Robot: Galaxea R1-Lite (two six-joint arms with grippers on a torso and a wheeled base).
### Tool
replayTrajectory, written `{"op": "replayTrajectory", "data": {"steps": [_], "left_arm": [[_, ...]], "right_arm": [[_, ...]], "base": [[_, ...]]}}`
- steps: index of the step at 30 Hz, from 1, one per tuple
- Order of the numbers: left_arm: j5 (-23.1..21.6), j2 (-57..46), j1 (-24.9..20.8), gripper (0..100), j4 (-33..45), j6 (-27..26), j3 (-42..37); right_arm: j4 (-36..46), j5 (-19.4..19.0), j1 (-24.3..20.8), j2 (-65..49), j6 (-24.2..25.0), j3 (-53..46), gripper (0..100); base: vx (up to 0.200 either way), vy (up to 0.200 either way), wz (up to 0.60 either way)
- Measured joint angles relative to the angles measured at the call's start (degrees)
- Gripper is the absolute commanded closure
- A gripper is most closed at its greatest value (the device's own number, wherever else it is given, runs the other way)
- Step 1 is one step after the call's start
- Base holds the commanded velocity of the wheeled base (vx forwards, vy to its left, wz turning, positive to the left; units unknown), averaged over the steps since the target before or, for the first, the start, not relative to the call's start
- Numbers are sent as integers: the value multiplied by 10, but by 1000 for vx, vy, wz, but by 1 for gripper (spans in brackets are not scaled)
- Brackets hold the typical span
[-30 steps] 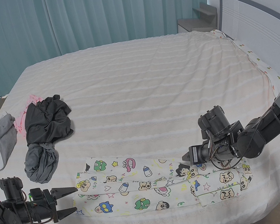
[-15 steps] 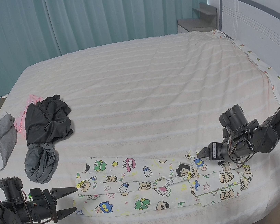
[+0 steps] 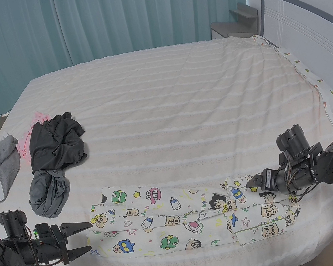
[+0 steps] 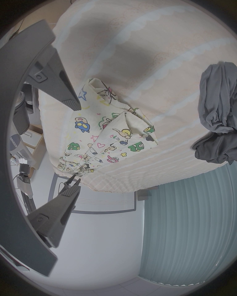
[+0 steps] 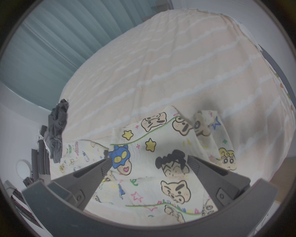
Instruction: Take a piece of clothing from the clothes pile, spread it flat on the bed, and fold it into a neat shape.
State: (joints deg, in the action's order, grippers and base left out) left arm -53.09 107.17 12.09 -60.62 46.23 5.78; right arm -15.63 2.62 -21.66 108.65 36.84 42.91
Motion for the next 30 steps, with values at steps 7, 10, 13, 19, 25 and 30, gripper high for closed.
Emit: {"op": "replayTrajectory", "data": {"steps": [7,10,13,19,25,30], "left_arm": [[11,-13,-1,0,-7,-4,0],[49,-29,-10,0,-12,-4,3],[124,-45,-30,0,-13,-4,12],[295,-62,-91,0,27,-21,79],[364,-46,-122,0,194,-67,208],[406,-13,-135,0,260,-103,292]], "right_arm": [[-11,-4,-2,-112,50,-59,0],[-38,-9,0,-176,73,-105,0],[-70,-22,6,-234,87,-150,0],[-127,-83,28,-330,93,-235,0],[-147,-135,57,-402,76,-281,0],[-155,-167,78,-454,65,-304,0]], "base": [[0,0,0],[0,0,0],[0,0,0],[0,0,0],[0,0,0],[0,0,0]]}}
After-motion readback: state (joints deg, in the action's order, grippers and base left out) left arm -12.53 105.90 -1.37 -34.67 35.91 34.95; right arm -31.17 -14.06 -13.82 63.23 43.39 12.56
